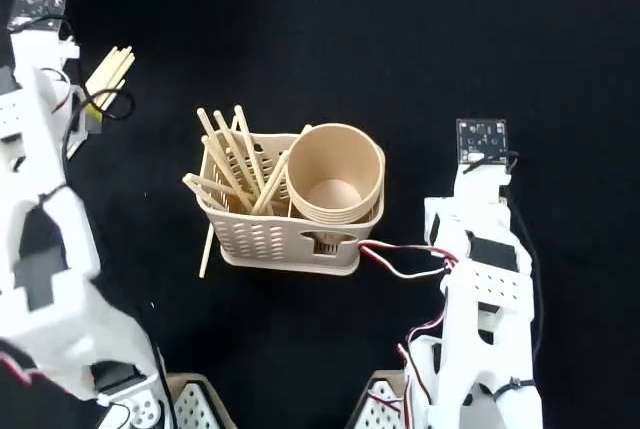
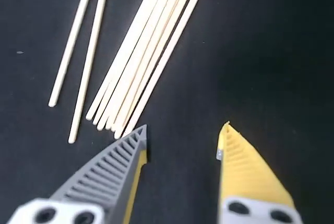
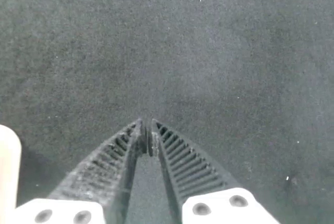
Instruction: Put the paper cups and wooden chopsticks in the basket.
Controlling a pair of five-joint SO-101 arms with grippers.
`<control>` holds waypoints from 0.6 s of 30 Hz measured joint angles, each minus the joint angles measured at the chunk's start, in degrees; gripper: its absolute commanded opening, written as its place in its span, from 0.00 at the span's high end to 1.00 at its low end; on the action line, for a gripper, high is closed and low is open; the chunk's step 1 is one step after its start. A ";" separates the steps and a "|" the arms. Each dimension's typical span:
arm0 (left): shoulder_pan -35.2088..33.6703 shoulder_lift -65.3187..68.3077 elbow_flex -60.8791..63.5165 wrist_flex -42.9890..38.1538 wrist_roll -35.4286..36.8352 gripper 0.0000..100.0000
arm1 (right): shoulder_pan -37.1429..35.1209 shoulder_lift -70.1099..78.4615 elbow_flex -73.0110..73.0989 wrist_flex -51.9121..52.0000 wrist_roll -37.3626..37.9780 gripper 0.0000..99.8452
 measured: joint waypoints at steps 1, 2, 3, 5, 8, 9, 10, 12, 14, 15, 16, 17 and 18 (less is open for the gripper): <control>-0.09 3.16 -2.46 0.00 0.00 0.78 | 0.00 0.00 0.00 0.00 0.09 0.98; -0.09 6.24 -4.75 0.00 0.00 0.78 | 0.00 0.00 0.00 0.00 0.09 0.98; -0.09 8.97 -7.03 0.00 0.00 0.78 | 0.00 0.00 0.00 0.00 0.09 0.98; -0.09 14.24 -11.69 0.00 0.00 0.78 | 0.00 0.00 0.00 0.00 0.09 0.98; -0.09 21.63 -18.55 0.00 0.00 0.78 | 0.00 0.00 0.00 0.00 0.09 0.98; -0.09 24.00 -20.84 0.00 0.00 0.78 | 0.00 0.00 0.00 0.00 0.09 0.98; -0.09 26.46 -23.21 0.00 0.00 0.78 | 0.00 0.00 0.00 0.00 0.09 0.98; -0.09 31.38 -27.43 0.00 0.00 0.78 | 0.00 0.00 0.00 0.00 0.09 0.98; -0.09 36.31 -31.12 0.00 0.00 0.78 | 0.00 0.00 0.00 0.00 0.09 0.98; -0.09 38.68 -32.62 0.00 0.00 0.78 | 0.00 0.00 0.00 0.00 0.09 0.98; -0.18 40.62 -34.11 0.00 -0.09 0.78 | 0.00 0.00 0.00 0.00 0.09 0.98; -0.18 42.20 -35.69 0.26 0.00 0.78 | 0.00 0.00 0.00 0.00 0.09 0.98; -0.18 43.43 -37.19 1.05 0.00 0.78 | 0.00 0.00 0.00 0.00 0.09 0.98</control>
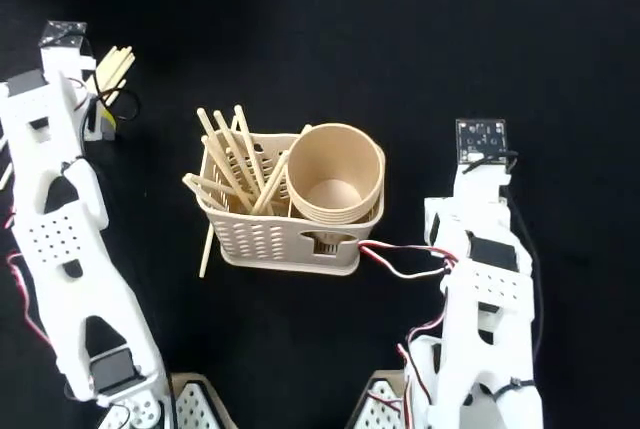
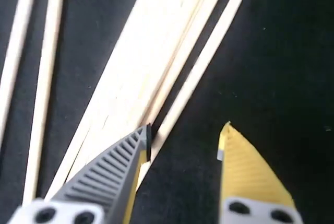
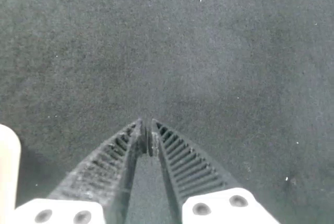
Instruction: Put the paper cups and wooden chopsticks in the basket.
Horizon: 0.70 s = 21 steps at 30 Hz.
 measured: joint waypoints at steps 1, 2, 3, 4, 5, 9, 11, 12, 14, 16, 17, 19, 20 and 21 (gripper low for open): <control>0.00 1.14 -1.76 1.14 0.00 0.78 | 0.00 0.00 0.00 0.00 0.00 0.98; 0.00 2.46 -3.96 2.37 0.00 0.79 | 0.00 0.00 0.00 0.00 0.00 0.98; 0.00 3.78 -5.36 3.52 0.00 0.80 | 0.00 0.00 0.00 0.00 0.00 0.98; 0.00 5.27 -6.95 5.01 0.00 0.82 | 0.00 0.00 0.00 0.00 0.00 0.98; 0.00 6.59 -8.70 6.59 -0.09 0.85 | 0.00 0.00 0.00 0.00 0.00 0.98; 0.35 10.99 -15.74 11.96 -0.09 0.97 | 0.00 0.00 0.00 0.00 0.00 0.98; 0.79 12.84 -18.73 14.07 -0.09 0.97 | 0.00 0.00 0.00 0.00 0.00 0.98; 0.97 13.71 -20.22 15.30 -0.26 0.98 | 0.00 0.00 0.00 0.00 0.00 0.98; 1.05 14.59 -23.38 18.02 -0.35 0.97 | 0.00 0.00 0.00 0.00 0.00 0.98; 1.32 15.03 -27.16 21.71 -0.35 0.97 | 0.00 0.00 0.00 0.00 0.00 0.98; 1.58 15.38 -29.10 23.56 -0.35 0.97 | 0.00 0.00 0.00 0.00 0.00 0.98; 1.76 15.47 -30.07 24.88 2.46 0.97 | 0.00 0.00 0.00 0.00 0.00 0.98; 1.76 15.56 -30.68 25.32 4.84 0.97 | 0.00 0.00 0.00 0.00 0.00 0.98; 1.76 15.56 -30.95 25.67 6.95 0.97 | 0.00 0.00 0.00 0.00 0.00 0.98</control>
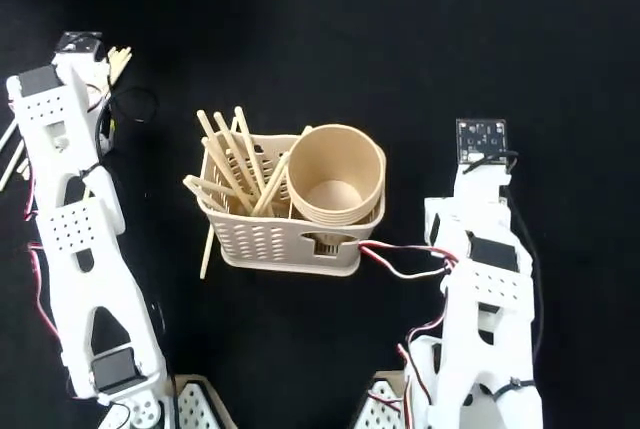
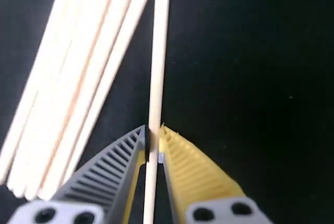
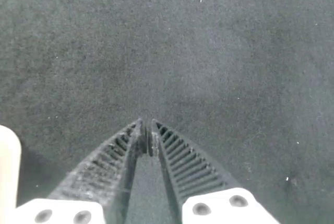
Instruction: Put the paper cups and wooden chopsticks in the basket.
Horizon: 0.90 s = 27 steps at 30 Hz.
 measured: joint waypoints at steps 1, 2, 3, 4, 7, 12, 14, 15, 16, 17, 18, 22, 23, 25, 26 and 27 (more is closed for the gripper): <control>0.00 0.00 0.00 0.18 1.67 0.97 | 0.00 0.00 0.26 0.00 0.00 0.98; 0.00 0.00 0.00 0.35 2.90 0.97 | -0.09 0.00 0.53 0.00 0.00 0.98; 0.26 0.00 0.00 0.35 3.78 0.97 | -0.09 0.00 0.97 0.00 0.00 0.98; 0.35 0.00 0.00 0.35 4.57 0.97 | -0.35 0.00 1.05 0.00 0.00 0.98; 0.62 0.00 0.44 0.35 5.27 0.97 | -3.60 0.00 1.32 0.00 0.00 0.98; 0.88 -2.73 5.01 0.35 5.45 0.97 | -9.14 0.00 2.73 0.00 0.00 0.98; 0.88 -5.54 9.05 0.35 5.54 0.97 | -9.49 0.00 4.92 -0.44 0.00 0.98; 0.88 -7.21 11.69 0.44 5.54 0.97 | -9.67 0.00 6.15 -1.05 0.00 0.98; 1.05 -9.23 14.42 0.44 5.71 0.97 | -9.85 0.00 7.38 -1.93 0.00 0.98; 1.23 -11.52 17.32 0.62 5.80 0.97 | -9.85 0.00 8.35 -2.73 -0.44 0.98; 1.58 -13.89 20.13 0.79 5.80 0.97 | -9.76 0.00 8.44 -3.16 -1.67 0.99; 2.99 -27.16 32.26 0.79 5.80 0.97 | -9.49 0.00 8.53 -3.96 -7.47 0.99; 3.25 -30.86 35.43 0.79 5.80 0.97 | -9.14 0.00 8.53 -3.96 -8.44 0.99; 3.69 -38.33 41.49 0.79 5.80 0.97 | -9.05 0.00 8.53 -3.96 -9.67 0.99; 3.87 -41.93 44.22 0.62 5.80 0.97 | -9.14 0.00 8.53 -3.96 -9.76 0.99; 4.13 -45.45 47.38 -0.09 5.80 0.97 | -9.14 0.00 8.53 -3.96 -9.93 0.99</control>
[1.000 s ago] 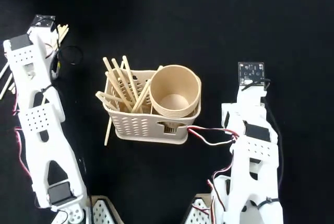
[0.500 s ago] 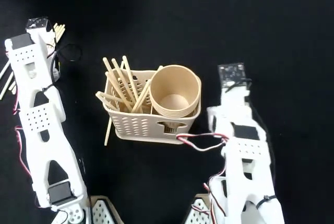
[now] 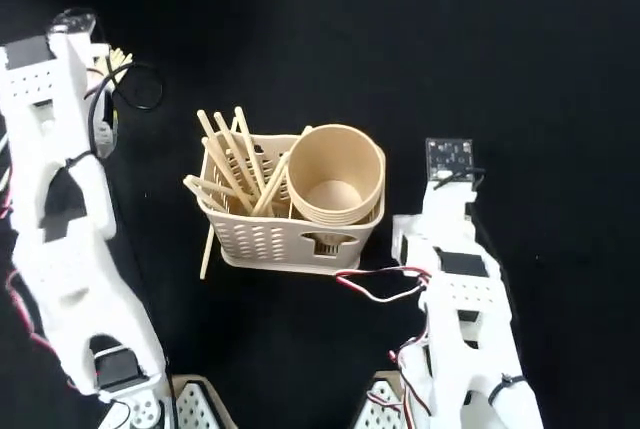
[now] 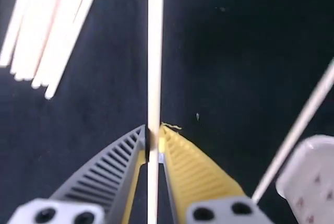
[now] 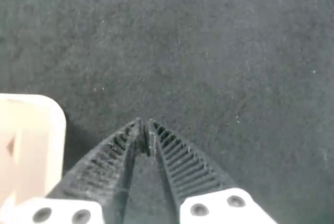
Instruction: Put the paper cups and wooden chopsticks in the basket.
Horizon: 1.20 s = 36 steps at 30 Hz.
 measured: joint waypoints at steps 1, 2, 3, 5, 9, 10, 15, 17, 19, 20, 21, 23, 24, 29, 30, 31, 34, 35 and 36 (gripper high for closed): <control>0.26 -3.52 2.73 -0.79 0.00 0.97 | 0.18 -0.09 0.09 -0.09 -0.09 0.99; 0.62 -6.86 5.71 -2.29 0.00 0.97 | 0.18 -0.44 0.53 -0.18 -0.09 0.99; 0.88 -10.11 8.88 -3.34 0.00 0.97 | 0.18 -1.32 1.14 -0.18 -0.09 0.99; 1.67 -16.88 15.91 -6.86 0.00 0.97 | 0.18 -4.57 3.16 -0.18 -0.09 0.99; 3.78 -30.51 31.38 -15.03 0.00 0.97 | 0.18 -15.65 9.05 -0.18 -0.18 0.99; 4.40 -34.20 34.99 -17.05 -0.09 0.97 | 0.18 -19.16 10.81 -0.18 -0.18 0.99; 6.95 -52.57 46.15 -21.54 -0.09 0.97 | 0.18 -38.42 17.49 5.63 -0.18 0.99; 8.00 -59.60 46.86 -21.80 -0.09 0.97 | -0.97 -45.89 17.58 12.04 -0.18 0.99; 9.32 -66.64 46.86 -21.80 -0.09 0.97 | -2.55 -52.57 17.58 19.08 -0.18 0.99; 10.11 -70.24 47.12 -21.80 -0.09 0.97 | -3.43 -55.21 17.49 22.59 -0.09 0.99; 10.99 -73.49 47.21 -21.98 -0.09 0.97 | -4.13 -57.05 17.49 25.93 -0.09 0.99; 13.01 -79.91 47.21 -21.98 -0.09 0.97 | -5.10 -58.11 17.41 30.33 -0.09 0.99; 14.42 -82.90 47.47 -21.98 -0.09 0.97 | -5.19 -58.20 17.41 30.95 -0.09 0.99; 22.07 -95.21 50.90 -24.70 -0.09 0.97 | -5.45 -58.29 17.41 31.30 -0.09 0.99; 23.47 -97.58 52.31 -25.67 -0.09 0.97 | -5.45 -58.29 17.41 31.30 -0.09 0.99; 24.70 -99.78 53.54 -26.90 -0.09 0.97 | -5.45 -58.29 17.41 31.30 -0.09 0.99; 29.45 -106.02 60.40 -31.38 -0.09 0.97 | -5.45 -58.29 17.41 31.30 -0.09 0.99; 31.12 -107.96 63.38 -33.49 -0.09 0.97 | -5.45 -58.29 17.41 31.30 -0.09 0.99; 32.88 -110.15 66.46 -35.78 -0.09 0.97 | -5.45 -58.29 17.41 31.30 -0.09 0.99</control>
